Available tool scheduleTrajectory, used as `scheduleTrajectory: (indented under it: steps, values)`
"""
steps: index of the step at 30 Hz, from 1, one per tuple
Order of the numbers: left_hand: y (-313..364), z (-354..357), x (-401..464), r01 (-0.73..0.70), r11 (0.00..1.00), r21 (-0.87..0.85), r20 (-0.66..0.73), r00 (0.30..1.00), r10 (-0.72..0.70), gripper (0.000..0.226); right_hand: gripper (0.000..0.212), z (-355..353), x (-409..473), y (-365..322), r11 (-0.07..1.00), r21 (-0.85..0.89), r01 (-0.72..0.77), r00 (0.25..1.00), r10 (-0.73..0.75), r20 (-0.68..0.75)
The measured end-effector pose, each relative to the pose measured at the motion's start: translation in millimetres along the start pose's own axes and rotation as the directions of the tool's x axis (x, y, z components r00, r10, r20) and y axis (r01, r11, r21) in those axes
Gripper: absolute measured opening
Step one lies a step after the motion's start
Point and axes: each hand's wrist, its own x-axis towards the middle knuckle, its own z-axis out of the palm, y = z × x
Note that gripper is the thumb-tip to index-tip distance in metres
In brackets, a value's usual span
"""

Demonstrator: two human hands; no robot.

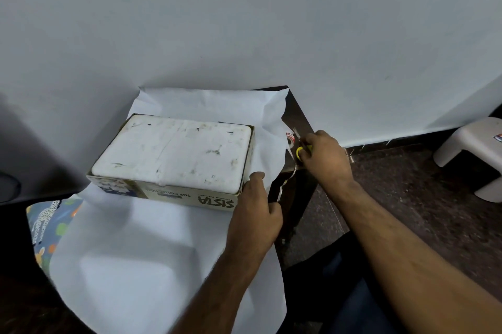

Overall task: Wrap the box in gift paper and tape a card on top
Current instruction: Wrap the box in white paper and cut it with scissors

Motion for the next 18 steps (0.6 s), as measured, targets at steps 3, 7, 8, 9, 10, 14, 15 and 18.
scheduleTrajectory:
  steps: [3, 7, 8, 9, 10, 14, 15, 18]
  values:
    - [-0.9, -0.2, 0.3, 0.003, 1.000, -0.005, 0.001, 1.000, -0.003, 0.054, 0.017, 6.6, 3.1, -7.4, 0.980, -0.191, 0.061, 0.998, -0.064, -0.008]
    - [-2.5, 0.1, 2.3, 0.009, 1.000, -0.006, 0.002, 1.000, -0.009, 0.055, 0.020, 10.3, 4.4, -13.3, 0.989, -0.136, 0.064, 0.992, -0.078, -0.102]
    - [-2.3, 0.3, 2.2, 0.008, 1.000, -0.005, 0.003, 1.000, -0.008, 0.055, 0.018, 11.2, 5.5, -12.6, 0.996, -0.041, 0.073, 0.986, -0.078, -0.147]
    - [-2.3, 0.4, 2.0, 0.007, 1.000, -0.003, 0.004, 1.000, -0.007, 0.055, 0.020, 12.5, 7.4, -11.7, 0.993, 0.067, 0.096, 0.982, -0.083, -0.167]
    - [-1.9, 0.3, 1.5, 0.006, 1.000, 0.000, 0.003, 1.000, -0.006, 0.055, 0.025, 13.5, 9.2, -10.8, 0.978, 0.168, 0.126, 0.983, -0.100, -0.154]
    - [-1.2, -1.1, -0.6, 0.003, 1.000, 0.013, -0.003, 1.000, -0.003, 0.054, 0.041, 15.7, 15.6, -11.8, 0.947, 0.219, 0.234, 0.972, -0.226, -0.061]
    - [-1.2, -1.1, -1.0, 0.006, 1.000, 0.014, -0.001, 1.000, -0.006, 0.054, 0.039, 15.8, 17.8, -12.6, 0.947, 0.217, 0.236, 0.971, -0.225, -0.075]
    - [-2.4, -0.5, -1.8, 0.011, 1.000, 0.010, 0.000, 1.000, -0.011, 0.054, 0.031, 16.4, 26.0, -14.5, 0.952, 0.234, 0.199, 0.978, -0.178, -0.107]
